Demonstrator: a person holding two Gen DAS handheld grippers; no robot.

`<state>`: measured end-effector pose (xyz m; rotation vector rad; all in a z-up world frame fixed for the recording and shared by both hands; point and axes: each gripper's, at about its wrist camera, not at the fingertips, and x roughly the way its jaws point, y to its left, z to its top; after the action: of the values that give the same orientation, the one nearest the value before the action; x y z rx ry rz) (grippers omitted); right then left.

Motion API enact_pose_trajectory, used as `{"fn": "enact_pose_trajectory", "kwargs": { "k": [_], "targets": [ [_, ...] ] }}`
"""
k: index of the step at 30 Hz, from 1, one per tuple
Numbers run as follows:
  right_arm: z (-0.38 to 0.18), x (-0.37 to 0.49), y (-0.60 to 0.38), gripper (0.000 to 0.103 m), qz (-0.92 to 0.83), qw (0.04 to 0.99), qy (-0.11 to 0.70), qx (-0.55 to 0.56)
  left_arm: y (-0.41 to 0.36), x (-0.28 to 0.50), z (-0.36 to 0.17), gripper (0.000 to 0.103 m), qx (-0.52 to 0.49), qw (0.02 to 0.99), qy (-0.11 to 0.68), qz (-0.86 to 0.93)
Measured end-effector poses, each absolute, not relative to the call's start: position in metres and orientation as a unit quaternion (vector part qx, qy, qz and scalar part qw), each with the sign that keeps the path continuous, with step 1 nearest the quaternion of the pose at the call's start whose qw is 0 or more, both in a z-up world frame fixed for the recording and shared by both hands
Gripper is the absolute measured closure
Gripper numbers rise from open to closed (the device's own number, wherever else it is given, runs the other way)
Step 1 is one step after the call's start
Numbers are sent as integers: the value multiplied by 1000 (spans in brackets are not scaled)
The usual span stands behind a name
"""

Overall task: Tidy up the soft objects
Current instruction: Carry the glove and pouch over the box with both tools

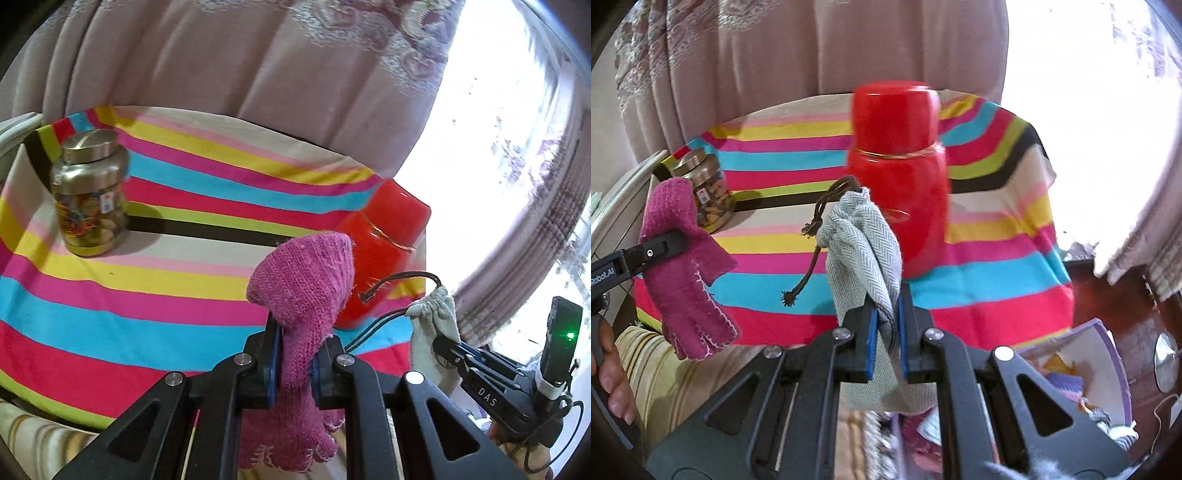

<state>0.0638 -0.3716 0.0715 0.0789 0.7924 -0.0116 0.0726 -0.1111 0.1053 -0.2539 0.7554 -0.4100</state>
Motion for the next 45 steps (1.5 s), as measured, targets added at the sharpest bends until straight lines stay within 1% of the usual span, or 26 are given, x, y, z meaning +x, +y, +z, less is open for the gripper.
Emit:
{"fn": "enact_pose_trajectory", "kwargs": {
  "k": [7,17,23,39,40,43,44,45],
  "targets": [
    [73,34,-399,91,-36,921,385,46,-144,51,110,89,-114,893,365,-236],
    [92,-24,-424,91,-75,929,359,40,-181,9,127,89,-95,886,358,-279],
    [91,-49,-449,91,-108,927,357,45,-211,-10,134,89,-84,874,362,-312],
    [70,-59,-535,91,-199,898,388,64,-313,-3,113,89,-56,828,413,-376],
    [69,-60,-538,91,-202,897,388,65,-318,-2,112,88,-54,826,414,-378],
    [65,-61,-549,90,-213,891,395,68,-336,3,106,80,-52,814,430,-387],
    [65,-61,-552,88,-217,890,396,69,-341,5,104,71,-51,810,434,-390],
    [65,-62,-557,86,-223,888,397,72,-348,7,101,58,-48,805,440,-394]
  ]
}}
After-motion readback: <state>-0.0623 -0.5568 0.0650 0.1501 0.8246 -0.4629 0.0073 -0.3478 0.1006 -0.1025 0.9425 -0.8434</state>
